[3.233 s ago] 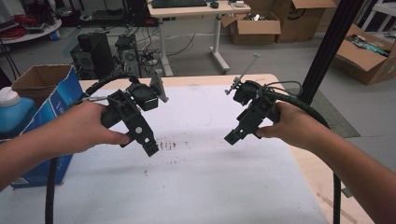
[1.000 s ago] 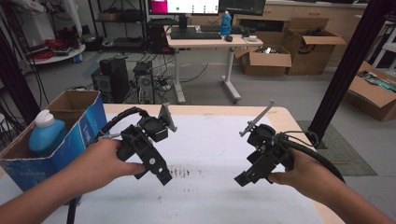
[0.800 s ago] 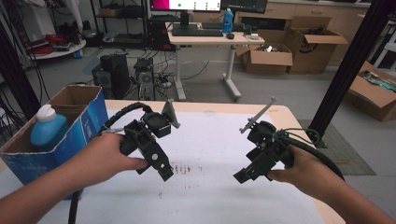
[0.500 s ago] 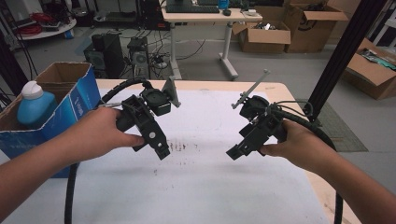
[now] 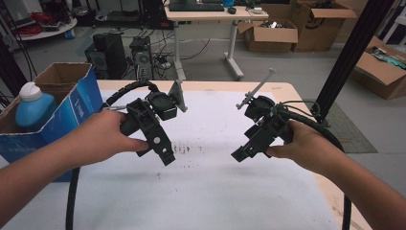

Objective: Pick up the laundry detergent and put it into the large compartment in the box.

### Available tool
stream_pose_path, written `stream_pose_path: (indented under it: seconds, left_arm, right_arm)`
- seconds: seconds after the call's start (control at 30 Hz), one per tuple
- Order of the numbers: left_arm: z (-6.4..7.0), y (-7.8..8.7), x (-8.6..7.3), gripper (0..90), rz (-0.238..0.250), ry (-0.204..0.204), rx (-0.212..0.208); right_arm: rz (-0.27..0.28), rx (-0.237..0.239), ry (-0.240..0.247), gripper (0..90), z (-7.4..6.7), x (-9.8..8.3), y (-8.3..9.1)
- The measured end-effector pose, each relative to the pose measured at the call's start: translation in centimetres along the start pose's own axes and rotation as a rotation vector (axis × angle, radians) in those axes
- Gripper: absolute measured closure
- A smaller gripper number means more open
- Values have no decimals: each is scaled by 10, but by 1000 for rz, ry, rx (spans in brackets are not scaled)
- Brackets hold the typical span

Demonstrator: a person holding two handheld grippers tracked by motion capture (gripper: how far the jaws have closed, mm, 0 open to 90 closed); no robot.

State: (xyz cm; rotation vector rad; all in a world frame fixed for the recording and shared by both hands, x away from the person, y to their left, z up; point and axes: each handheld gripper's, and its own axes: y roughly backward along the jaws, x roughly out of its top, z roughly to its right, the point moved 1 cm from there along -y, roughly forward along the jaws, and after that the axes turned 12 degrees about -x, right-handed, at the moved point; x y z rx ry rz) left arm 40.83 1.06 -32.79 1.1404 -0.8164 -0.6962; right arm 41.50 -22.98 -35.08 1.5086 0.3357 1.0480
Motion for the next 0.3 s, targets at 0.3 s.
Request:
stream_pose_path:
  seconds: [0.3]
  left_arm:
    - [-3,0,0,193,3,6,-5]
  right_arm:
    - [8,3,-5,176,1,0,0]
